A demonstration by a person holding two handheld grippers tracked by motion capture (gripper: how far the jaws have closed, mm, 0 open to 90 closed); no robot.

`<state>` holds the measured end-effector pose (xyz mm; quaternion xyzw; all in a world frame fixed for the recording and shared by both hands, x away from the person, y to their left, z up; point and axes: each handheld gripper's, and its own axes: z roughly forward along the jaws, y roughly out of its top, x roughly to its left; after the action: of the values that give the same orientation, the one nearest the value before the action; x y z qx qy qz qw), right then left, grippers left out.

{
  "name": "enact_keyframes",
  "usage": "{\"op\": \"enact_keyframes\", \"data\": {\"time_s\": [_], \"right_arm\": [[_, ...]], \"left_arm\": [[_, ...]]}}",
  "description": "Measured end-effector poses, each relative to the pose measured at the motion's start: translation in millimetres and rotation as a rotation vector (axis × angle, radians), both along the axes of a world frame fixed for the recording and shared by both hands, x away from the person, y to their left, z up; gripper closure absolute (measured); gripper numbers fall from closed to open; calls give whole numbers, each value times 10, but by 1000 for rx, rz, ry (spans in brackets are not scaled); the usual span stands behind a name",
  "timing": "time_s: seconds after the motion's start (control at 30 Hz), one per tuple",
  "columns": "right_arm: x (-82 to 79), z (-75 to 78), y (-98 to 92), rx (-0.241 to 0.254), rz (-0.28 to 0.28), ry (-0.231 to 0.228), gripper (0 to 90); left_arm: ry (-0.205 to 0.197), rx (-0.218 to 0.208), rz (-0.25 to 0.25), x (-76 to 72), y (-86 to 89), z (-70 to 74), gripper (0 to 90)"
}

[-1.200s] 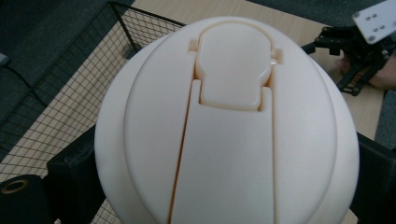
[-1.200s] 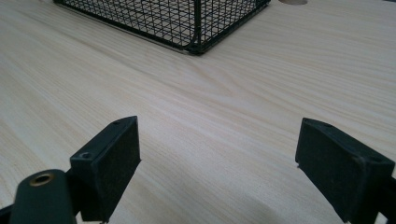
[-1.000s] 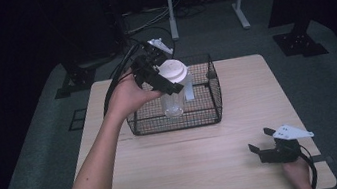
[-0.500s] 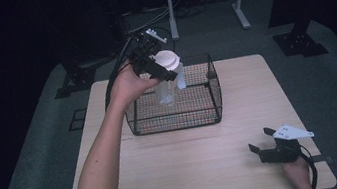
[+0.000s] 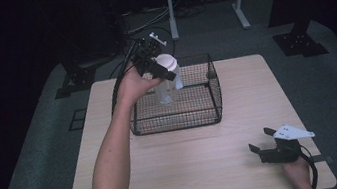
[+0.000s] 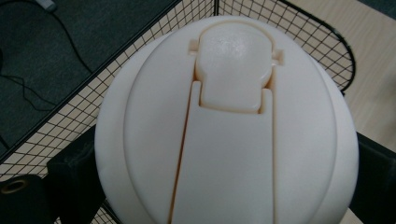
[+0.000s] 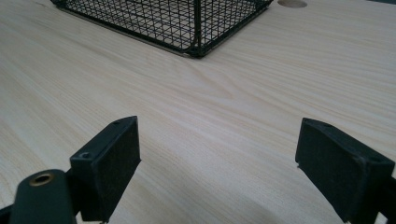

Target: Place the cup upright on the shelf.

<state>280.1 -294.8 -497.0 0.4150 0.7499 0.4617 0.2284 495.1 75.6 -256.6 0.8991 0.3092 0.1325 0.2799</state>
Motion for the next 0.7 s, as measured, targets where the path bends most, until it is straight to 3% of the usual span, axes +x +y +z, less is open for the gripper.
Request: {"op": "enact_keyframes", "data": {"time_s": [0.17,0.27,0.4,0.5,0.7], "right_arm": [[2,-1,-6,1,0,-7,129],[2,0,-9,1,3,-10,129],[3,0,-12,3,5,-9,129],[2,1,-15,5,3,-6,129],[5,2,-22,11,5,-7,129]], "left_arm": [[8,30,24,101,-21,-175,51],[16,9,53,165,1,-299,51],[-3,38,62,198,10,-378,51],[5,21,81,230,34,-438,51],[7,29,106,273,39,-542,51]]}}
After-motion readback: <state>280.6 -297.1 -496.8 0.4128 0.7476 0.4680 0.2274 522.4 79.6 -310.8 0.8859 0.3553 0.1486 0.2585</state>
